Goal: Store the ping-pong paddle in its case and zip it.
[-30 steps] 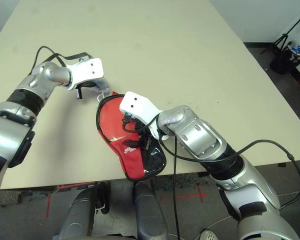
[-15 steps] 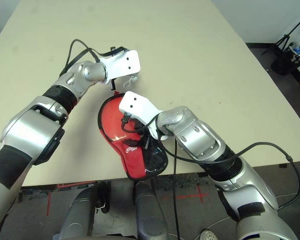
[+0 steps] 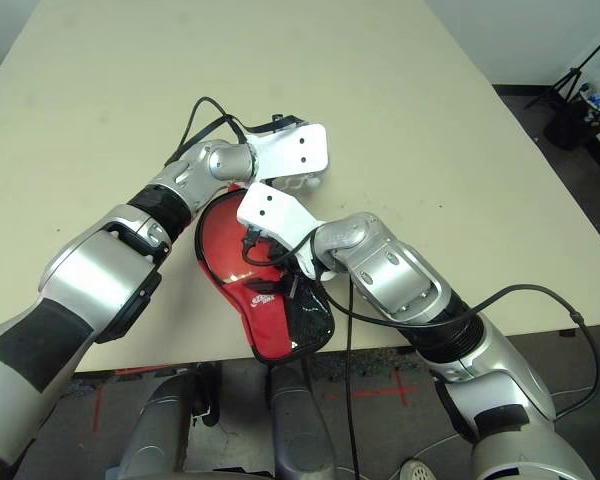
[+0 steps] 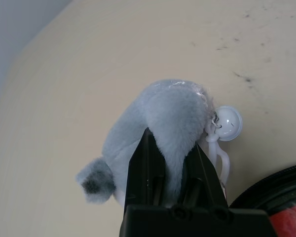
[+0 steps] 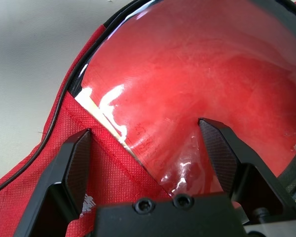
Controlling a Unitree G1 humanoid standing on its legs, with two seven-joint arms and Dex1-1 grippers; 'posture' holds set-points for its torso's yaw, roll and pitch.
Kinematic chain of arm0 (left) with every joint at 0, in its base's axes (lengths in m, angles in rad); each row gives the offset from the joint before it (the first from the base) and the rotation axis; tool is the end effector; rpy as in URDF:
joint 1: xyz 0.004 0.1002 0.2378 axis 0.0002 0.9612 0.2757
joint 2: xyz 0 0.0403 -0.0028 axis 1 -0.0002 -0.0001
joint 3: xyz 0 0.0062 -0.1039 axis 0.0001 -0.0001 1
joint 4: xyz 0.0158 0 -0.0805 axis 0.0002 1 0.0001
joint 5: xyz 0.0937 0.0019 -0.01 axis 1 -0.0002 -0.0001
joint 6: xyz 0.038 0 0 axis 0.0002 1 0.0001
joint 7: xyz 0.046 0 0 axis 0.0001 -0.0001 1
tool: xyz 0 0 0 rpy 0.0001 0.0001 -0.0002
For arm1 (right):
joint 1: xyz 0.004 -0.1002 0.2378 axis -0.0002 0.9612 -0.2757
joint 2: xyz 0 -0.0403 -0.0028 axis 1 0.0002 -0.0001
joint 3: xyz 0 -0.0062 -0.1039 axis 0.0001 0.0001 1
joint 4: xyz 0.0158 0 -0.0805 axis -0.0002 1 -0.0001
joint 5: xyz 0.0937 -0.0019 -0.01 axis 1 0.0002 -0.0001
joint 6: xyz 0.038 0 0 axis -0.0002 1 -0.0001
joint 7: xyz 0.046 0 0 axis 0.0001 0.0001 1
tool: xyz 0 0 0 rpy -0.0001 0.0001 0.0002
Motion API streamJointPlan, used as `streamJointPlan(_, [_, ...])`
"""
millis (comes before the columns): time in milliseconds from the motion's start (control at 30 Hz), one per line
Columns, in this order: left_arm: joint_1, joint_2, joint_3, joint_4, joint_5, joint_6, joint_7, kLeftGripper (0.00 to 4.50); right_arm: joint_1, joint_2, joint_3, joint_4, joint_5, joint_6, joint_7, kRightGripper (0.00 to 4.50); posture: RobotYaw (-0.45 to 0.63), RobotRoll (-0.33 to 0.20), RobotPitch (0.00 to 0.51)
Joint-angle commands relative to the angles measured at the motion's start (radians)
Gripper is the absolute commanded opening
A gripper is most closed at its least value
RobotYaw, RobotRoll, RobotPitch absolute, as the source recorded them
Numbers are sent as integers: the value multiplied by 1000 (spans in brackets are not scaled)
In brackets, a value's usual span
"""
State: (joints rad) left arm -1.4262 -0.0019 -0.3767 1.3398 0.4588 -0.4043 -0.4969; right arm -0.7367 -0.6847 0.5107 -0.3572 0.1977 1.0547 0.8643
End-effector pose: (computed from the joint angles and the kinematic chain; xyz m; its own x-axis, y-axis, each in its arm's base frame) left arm 0.3545 0.0209 0.2199 0.5566 -0.7890 -0.2602 0.5230 0.0894 0.8477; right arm 0.2577 -0.1424 0.1945 0.3948 0.6159 -0.6818 -0.9176 0.3014 -0.2592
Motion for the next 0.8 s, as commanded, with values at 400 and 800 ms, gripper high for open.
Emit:
streamJointPlan(400, [-39, 98, 193, -68, -206, 53, -249, 3245, 33, 2, 35, 64, -9, 12, 5, 4500, -95, 0, 247])
streamJointPlan(800, [-63, 123, 326, -171, -388, 132, -410, 4469, 30, 5, 34, 92, -16, -9, 10, 4500, -82, 0, 237])
